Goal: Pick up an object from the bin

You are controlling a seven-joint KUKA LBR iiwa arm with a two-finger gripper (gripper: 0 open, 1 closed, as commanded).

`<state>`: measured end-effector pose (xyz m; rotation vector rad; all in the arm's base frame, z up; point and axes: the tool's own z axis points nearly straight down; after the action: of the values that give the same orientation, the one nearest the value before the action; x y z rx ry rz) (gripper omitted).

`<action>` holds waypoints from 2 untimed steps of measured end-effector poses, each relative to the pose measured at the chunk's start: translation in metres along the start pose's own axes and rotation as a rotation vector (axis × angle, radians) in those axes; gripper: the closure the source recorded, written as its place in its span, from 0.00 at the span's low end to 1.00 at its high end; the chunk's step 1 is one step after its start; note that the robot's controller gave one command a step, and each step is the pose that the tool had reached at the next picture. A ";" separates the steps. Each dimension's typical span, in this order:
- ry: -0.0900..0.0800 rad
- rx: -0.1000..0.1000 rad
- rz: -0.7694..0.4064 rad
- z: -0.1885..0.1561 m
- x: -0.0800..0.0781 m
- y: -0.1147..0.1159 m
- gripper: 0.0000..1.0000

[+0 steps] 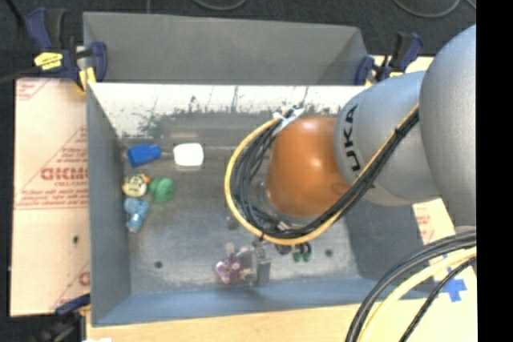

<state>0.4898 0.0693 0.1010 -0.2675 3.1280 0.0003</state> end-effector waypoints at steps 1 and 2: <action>-0.004 -0.001 -0.328 0.031 0.003 0.019 1.00; -0.004 -0.001 -0.328 0.031 0.003 0.019 1.00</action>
Offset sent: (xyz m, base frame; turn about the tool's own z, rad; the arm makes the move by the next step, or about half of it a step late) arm 0.0000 0.0000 0.0000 0.0000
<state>0.4834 0.0873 0.0703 -0.7735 3.0390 0.0016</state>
